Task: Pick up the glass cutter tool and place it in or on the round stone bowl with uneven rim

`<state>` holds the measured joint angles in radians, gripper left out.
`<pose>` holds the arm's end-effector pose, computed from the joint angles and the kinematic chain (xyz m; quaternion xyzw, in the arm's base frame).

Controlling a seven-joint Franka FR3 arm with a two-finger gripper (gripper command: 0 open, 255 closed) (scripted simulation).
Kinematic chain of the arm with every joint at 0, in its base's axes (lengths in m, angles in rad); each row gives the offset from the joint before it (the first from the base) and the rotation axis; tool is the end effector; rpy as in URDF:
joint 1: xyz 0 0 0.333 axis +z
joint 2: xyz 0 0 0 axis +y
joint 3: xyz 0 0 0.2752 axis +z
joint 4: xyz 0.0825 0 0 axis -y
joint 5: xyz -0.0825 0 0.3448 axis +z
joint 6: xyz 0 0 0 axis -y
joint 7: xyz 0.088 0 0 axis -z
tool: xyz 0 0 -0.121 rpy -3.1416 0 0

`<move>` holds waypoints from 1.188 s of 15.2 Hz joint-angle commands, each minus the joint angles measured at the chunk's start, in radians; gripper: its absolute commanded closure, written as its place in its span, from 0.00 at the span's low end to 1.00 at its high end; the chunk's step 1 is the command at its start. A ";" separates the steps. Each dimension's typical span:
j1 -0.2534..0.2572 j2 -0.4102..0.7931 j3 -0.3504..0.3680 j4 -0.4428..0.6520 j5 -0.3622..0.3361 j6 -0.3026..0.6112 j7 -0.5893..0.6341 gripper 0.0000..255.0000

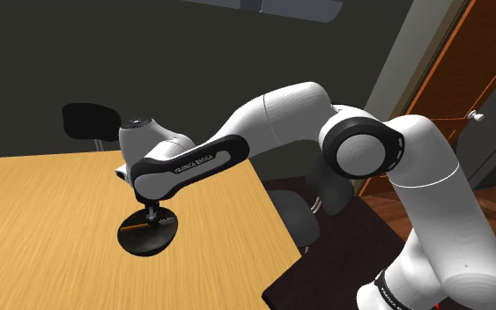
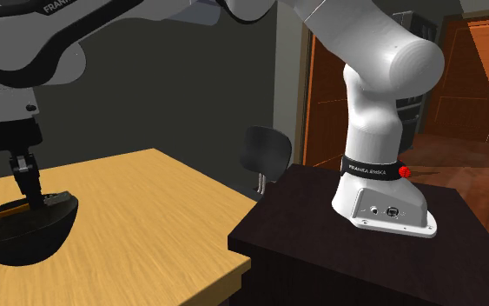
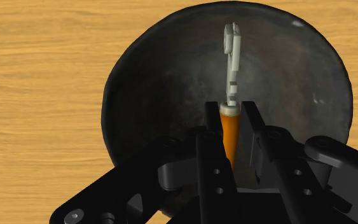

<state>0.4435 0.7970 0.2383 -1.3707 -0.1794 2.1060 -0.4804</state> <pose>0.5429 0.3903 0.2247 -0.8277 -0.5607 0.0200 0.0074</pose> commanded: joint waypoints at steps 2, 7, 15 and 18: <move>0.000 0.000 0.000 0.000 0.000 0.000 0.000 0.00; -0.001 -0.016 0.003 0.007 0.003 -0.023 -0.002 0.00; -0.004 -0.056 0.010 0.037 0.013 -0.092 -0.008 0.00; -0.004 -0.056 0.010 0.037 0.013 -0.092 -0.008 0.00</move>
